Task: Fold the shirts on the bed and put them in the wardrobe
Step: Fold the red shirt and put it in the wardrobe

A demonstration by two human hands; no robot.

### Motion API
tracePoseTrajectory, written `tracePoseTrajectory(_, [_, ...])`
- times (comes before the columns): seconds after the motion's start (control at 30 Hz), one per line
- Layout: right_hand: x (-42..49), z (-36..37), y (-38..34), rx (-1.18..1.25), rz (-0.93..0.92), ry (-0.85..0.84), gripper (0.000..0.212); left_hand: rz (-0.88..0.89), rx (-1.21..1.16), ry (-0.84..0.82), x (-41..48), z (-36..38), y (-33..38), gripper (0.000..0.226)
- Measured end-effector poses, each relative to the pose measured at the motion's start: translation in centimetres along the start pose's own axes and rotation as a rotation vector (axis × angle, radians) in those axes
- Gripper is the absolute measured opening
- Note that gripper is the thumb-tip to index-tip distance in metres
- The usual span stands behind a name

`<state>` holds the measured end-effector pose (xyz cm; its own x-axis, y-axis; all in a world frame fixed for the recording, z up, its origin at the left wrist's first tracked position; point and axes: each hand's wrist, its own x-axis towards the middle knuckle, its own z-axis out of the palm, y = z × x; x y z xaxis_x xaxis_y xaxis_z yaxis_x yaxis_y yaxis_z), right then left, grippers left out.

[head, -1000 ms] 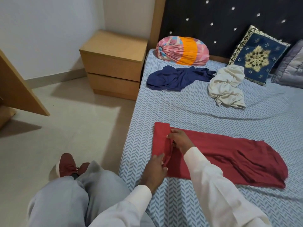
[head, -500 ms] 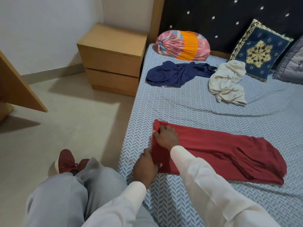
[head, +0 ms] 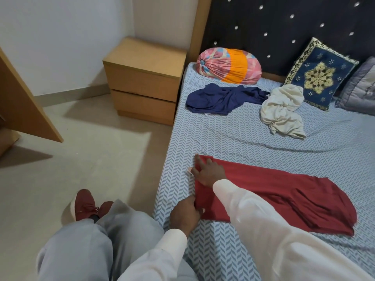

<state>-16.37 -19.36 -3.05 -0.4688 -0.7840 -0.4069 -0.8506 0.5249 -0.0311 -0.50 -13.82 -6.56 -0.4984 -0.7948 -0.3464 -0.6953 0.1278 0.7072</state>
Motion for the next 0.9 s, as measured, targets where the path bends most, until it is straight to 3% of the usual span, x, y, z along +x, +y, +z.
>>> tracePoseTrajectory(0.1, [1.9,1.2,2.1,0.135,0.105,-0.021,0.107,0.016,0.0,0.002,0.2,0.1,-0.1,0.024])
tracePoseTrajectory(0.2, [0.6,-0.1,1.0,0.184,0.192,-0.018,0.092,0.006,-0.01,-0.012,0.2,0.1,-0.3,0.028])
tracePoseTrajectory(0.3, [-1.6,-1.1,-1.1,0.06,0.156,0.082,0.094,-0.037,-0.044,-0.049,0.5,0.2,-0.3,0.032])
tracePoseTrajectory(0.5, [-2.4,-1.6,-4.6,-0.044,-0.049,0.113,0.052,-0.126,-0.45,-0.175,0.7,-0.7,-0.8,0.034])
tracePoseTrajectory(0.57, [-2.4,-2.2,-6.0,-0.056,-0.075,0.128,0.04,-0.142,-0.49,-0.173,0.6,-1.9,-1.2,0.036])
tracePoseTrajectory(0.73, [-2.8,-4.2,-11.3,0.028,-0.109,0.155,0.032,-0.122,-0.361,-0.025,0.0,-8.9,-3.1,0.021])
tracePoseTrajectory(0.9, [-3.3,-6.6,-18.1,0.274,-0.212,0.164,0.023,-0.185,-0.311,0.219,-1.9,-16.9,-4.7,0.007])
